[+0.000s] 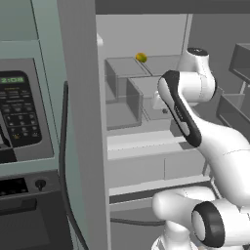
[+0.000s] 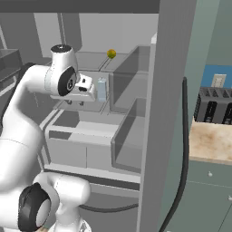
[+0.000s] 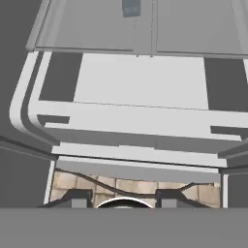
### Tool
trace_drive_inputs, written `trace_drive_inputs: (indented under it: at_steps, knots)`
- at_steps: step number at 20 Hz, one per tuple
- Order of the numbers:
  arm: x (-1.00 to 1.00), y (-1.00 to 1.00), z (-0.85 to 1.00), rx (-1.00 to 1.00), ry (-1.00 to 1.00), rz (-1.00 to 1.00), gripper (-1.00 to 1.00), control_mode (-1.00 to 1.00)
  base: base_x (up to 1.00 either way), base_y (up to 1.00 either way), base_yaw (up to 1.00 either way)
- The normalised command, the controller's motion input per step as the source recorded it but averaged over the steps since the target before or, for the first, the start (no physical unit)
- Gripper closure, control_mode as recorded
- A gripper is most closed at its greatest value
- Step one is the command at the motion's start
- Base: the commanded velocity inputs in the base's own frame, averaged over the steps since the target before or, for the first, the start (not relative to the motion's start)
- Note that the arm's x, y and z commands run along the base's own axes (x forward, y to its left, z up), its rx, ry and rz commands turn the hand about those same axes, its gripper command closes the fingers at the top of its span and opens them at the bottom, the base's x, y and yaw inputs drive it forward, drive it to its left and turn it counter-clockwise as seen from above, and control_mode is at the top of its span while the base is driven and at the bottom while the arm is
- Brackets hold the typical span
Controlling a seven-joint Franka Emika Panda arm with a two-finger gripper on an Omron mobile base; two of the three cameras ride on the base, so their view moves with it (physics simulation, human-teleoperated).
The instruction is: Take out the milk from the fridge and place it on the tray on the counter. Then take the sugar cube near the tray and place it in the tray.
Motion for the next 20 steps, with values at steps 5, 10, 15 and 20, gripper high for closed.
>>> trace_drive_inputs:
  at_steps: [5, 10, 15, 20]
  knots:
    - [-0.27, 0.06, 0.00, -0.01, -0.17, 0.00, -1.00, -1.00, 0.00, 0.00, 0.00]
    - [-0.09, 0.24, -0.03, -0.06, -0.56, 0.00, -1.00, -1.00, 0.00, 0.00, 0.00]
    - [0.11, 0.07, -0.13, 0.00, -0.49, 0.00, -1.00, -1.00, 0.00, 0.00, 0.00]
    - [0.25, 0.00, -0.08, 0.00, -0.22, 0.00, -1.00, -1.00, 0.00, 0.00, 0.00]
